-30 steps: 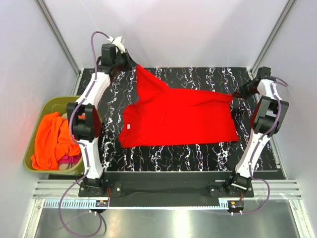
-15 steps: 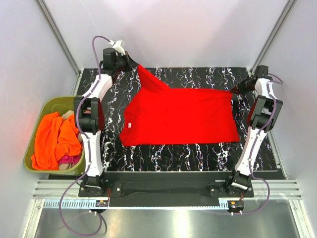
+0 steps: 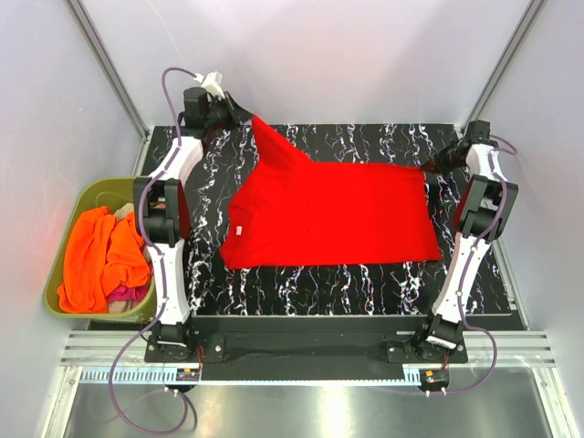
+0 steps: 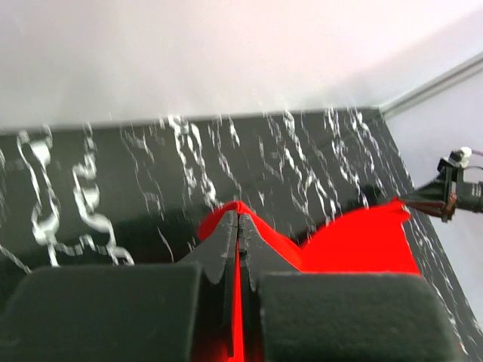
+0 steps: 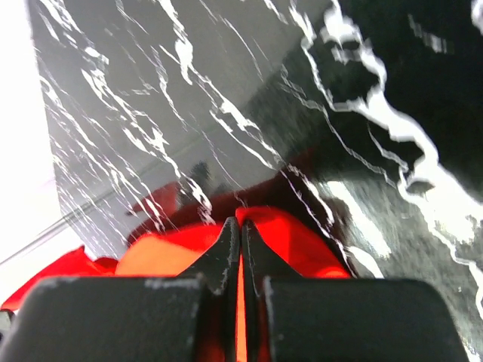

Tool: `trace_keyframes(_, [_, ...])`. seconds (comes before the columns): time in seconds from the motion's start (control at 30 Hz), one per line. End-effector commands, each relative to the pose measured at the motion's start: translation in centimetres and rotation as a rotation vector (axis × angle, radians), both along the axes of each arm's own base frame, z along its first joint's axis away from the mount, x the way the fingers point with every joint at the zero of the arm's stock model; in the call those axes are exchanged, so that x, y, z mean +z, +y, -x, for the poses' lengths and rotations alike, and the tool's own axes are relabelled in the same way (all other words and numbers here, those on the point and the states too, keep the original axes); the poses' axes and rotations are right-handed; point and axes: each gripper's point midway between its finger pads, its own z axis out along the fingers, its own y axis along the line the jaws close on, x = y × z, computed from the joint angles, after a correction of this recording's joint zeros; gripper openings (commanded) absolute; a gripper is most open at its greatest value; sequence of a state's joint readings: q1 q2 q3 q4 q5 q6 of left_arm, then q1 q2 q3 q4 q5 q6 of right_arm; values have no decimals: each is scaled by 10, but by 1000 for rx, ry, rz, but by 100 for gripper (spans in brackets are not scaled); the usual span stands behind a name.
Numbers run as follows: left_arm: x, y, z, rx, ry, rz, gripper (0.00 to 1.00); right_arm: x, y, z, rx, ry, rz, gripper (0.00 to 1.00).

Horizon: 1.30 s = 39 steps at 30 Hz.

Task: Fold and stack the t-shirts
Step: Fold the tshirt

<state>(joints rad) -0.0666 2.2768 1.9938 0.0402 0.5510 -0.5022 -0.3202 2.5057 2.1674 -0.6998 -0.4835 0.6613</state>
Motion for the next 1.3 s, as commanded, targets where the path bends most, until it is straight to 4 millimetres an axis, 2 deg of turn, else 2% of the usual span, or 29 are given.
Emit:
trace_keyframes(0.0, [46, -4, 29, -14, -56, -13, 0, 44, 8, 6, 8, -55, 9, 0])
trace_keyframes(0.03, [43, -5, 36, -11, -30, -18, 0, 46, 9, 9, 6, -50, 7, 0])
trace_keyframes(0.07, [53, -6, 46, -15, -42, -19, 0, 50, 11, 17, 6, -43, 11, 0])
trace_keyframes(0.13, [34, -6, 61, -4, 25, -30, 0, 54, 14, 25, 10, -37, 10, 0])
trace_keyframes(0.17, [44, -5, 70, 3, 17, -34, 0, 58, 15, 31, 10, -34, 14, 0])
trace_keyframes(0.2, [31, -4, 78, 17, 51, -51, 0, 59, 16, 35, 10, -28, 16, 0])
trace_keyframes(0.23, [27, -1, 85, 27, 77, -64, 0, 57, 17, 40, 13, -16, 14, 0])
trace_keyframes(0.27, [39, 2, 94, 38, 61, -70, 0, 64, 18, 43, 15, -23, 19, 0])
trace_keyframes(0.3, [25, 8, 102, 63, 99, -95, 0, 65, 19, 48, 22, -16, 19, 0])
trace_keyframes(0.33, [35, 12, 111, 80, 88, -104, 0, 64, 19, 53, 24, -4, 22, 0])
trace_keyframes(0.43, [19, 22, 132, 119, 168, -137, 0, 67, 19, 65, 40, 16, 47, 0])
trace_keyframes(0.47, [26, 23, 141, 124, 165, -136, 0, 63, 19, 71, 45, 33, 55, 0])
trace_keyframes(0.5, [13, 27, 150, 140, 205, -141, 0, 61, 19, 75, 47, 48, 55, 0])
trace_keyframes(0.57, [16, 29, 167, 148, 215, -139, 0, 53, 20, 84, 55, 76, 51, 0])
trace_keyframes(0.6, [2, 31, 177, 147, 249, -146, 0, 51, 20, 86, 59, 82, 50, 0])
trace_keyframes(0.63, [7, 31, 185, 147, 241, -143, 0, 43, 20, 91, 62, 101, 57, 0])
trace_keyframes(0.67, [-6, 31, 195, 142, 274, -147, 0, 43, 20, 93, 62, 105, 60, 0])
trace_keyframes(0.7, [-10, 32, 201, 141, 289, -148, 0, 40, 20, 96, 68, 111, 63, 0])
trace_keyframes(0.73, [-6, 32, 208, 138, 282, -145, 0, 36, 19, 100, 66, 126, 66, 0])
trace_keyframes(0.8, [-21, 33, 223, 135, 321, -151, 0, 33, 16, 105, 57, 139, 66, 0])
trace_keyframes(0.83, [-17, 33, 229, 136, 310, -148, 0, 30, 15, 109, 56, 148, 66, 0])
trace_keyframes(0.87, [-25, 34, 236, 137, 328, -151, 0, 31, 14, 111, 55, 148, 68, 0])
trace_keyframes(1.03, [-29, 34, 258, 133, 349, -137, 0, 29, 4, 127, 42, 167, 94, 0])
trace_keyframes(1.27, [-51, 34, 284, 154, 430, -111, 0, 32, -2, 142, 25, 178, 109, 0])
